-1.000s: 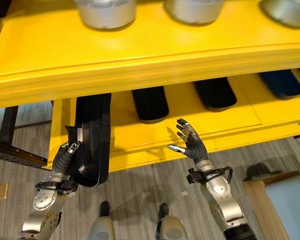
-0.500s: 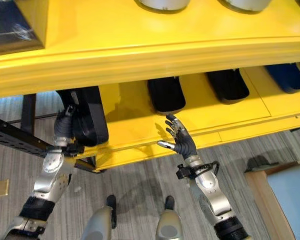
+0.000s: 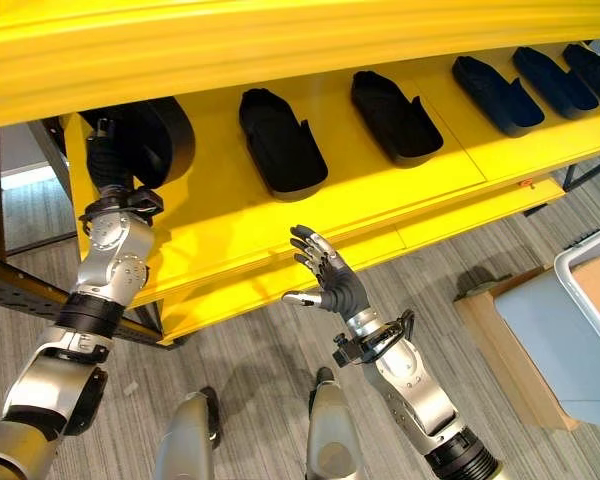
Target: Move parts from the plastic box to the shelf.
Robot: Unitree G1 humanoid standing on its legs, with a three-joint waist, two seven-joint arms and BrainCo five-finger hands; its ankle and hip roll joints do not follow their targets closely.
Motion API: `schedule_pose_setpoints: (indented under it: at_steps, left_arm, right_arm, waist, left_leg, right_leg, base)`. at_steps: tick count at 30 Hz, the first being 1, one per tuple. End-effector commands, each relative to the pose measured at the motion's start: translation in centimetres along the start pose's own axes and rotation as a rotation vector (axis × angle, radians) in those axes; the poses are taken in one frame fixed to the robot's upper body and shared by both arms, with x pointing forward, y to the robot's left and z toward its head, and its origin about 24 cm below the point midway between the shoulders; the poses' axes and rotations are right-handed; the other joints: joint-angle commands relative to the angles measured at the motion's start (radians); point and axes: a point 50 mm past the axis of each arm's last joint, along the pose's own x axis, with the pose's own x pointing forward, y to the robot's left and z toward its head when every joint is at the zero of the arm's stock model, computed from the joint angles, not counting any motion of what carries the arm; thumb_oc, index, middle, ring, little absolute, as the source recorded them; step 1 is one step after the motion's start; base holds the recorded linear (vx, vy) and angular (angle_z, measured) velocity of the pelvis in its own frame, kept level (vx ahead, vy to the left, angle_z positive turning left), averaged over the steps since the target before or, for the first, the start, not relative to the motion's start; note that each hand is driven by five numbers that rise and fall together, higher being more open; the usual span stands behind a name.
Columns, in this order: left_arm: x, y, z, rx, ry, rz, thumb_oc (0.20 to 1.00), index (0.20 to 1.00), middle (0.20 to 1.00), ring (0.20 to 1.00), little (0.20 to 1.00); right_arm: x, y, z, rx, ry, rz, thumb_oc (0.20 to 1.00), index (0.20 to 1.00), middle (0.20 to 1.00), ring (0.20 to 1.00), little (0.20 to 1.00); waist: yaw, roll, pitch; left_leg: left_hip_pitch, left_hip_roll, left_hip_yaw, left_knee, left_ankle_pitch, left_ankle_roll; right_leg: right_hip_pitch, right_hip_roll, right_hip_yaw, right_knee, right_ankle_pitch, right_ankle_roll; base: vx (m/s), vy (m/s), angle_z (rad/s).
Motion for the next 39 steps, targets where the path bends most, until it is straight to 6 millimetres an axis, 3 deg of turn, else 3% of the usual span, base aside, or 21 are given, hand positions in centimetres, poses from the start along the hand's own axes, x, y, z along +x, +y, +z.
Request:
schedule_pose_setpoints:
  at_steps: [1,10,14,23,29,39]
  left_arm:
    - [1.4,-0.2,3.5,-0.008,-0.16,-0.006,0.2,0.2,0.2,0.2,0.2]
    - [3.0,3.1,4.1,0.181,-0.135,0.076,0.2,0.2,0.2,0.2,0.2]
    - [3.5,4.0,4.2,0.395,-0.124,0.06,0.2,0.2,0.2,0.2,0.2]
    - [3.8,5.6,3.8,0.562,-0.078,0.077,0.2,0.2,0.2,0.2,0.2]
    - [4.5,7.0,4.7,0.781,-0.056,0.076,0.2,0.2,0.2,0.2,0.2]
    - [5.5,8.2,5.7,0.848,-0.01,0.117,0.2,0.2,0.2,0.2,0.2]
  right_arm:
    - [-0.3,-0.1,2.5,0.02,-0.139,0.014,1.0,1.0,1.0,1.0,1.0]
    - [-0.8,-0.6,3.3,0.008,-0.175,-0.002,1.0,1.0,1.0,1.0,1.0]
    - [-0.9,-0.8,3.5,0.001,-0.175,0.009,1.0,1.0,1.0,1.0,1.0]
    - [-1.2,-0.8,3.6,0.015,-0.177,0.03,1.0,1.0,1.0,1.0,1.0]
    - [-1.7,-1.1,3.6,0.016,-0.164,0.038,1.0,1.0,1.0,1.0,1.0]
    - [-2.1,-1.1,3.4,0.033,-0.146,0.053,1.0,1.0,1.0,1.0,1.0]
  waist:
    - [0.023,0.006,-0.081]
    - [0.031,0.011,-0.062]
    - [0.037,0.007,-0.042]
    - [0.051,0.003,-0.015]
    - [0.054,-0.001,-0.004]
    - [0.052,-0.003,0.001]
  left_leg:
    - [0.022,0.06,-0.051,-0.065,0.06,-0.042]
    - [-0.027,0.066,-0.064,-0.025,0.05,-0.038]
    - [-0.044,0.062,-0.068,-0.014,0.052,-0.034]
    - [-0.06,0.054,-0.075,-0.004,0.052,-0.031]
    - [-0.068,0.051,-0.077,0.003,0.049,-0.032]
    - [-0.087,0.055,-0.075,0.021,0.048,-0.032]
  right_leg:
    - [-0.05,-0.008,0.013,0.024,0.075,0.005]
    - [-0.093,-0.005,0.005,0.065,0.057,0.005]
    - [-0.105,-0.01,0.0,0.081,0.052,0.002]
    - [-0.112,-0.017,-0.009,0.091,0.045,-0.003]
    - [-0.117,-0.02,-0.005,0.1,0.041,-0.004]
    - [-0.14,-0.019,0.001,0.117,0.038,-0.004]
  base:
    - [0.0,0.0,0.0]
    - [-0.01,-0.011,0.06]
    - [0.0,0.003,0.02]
    - [0.0,0.0,0.03]
    - [0.0,0.0,0.0]
    - [0.0,0.0,0.0]
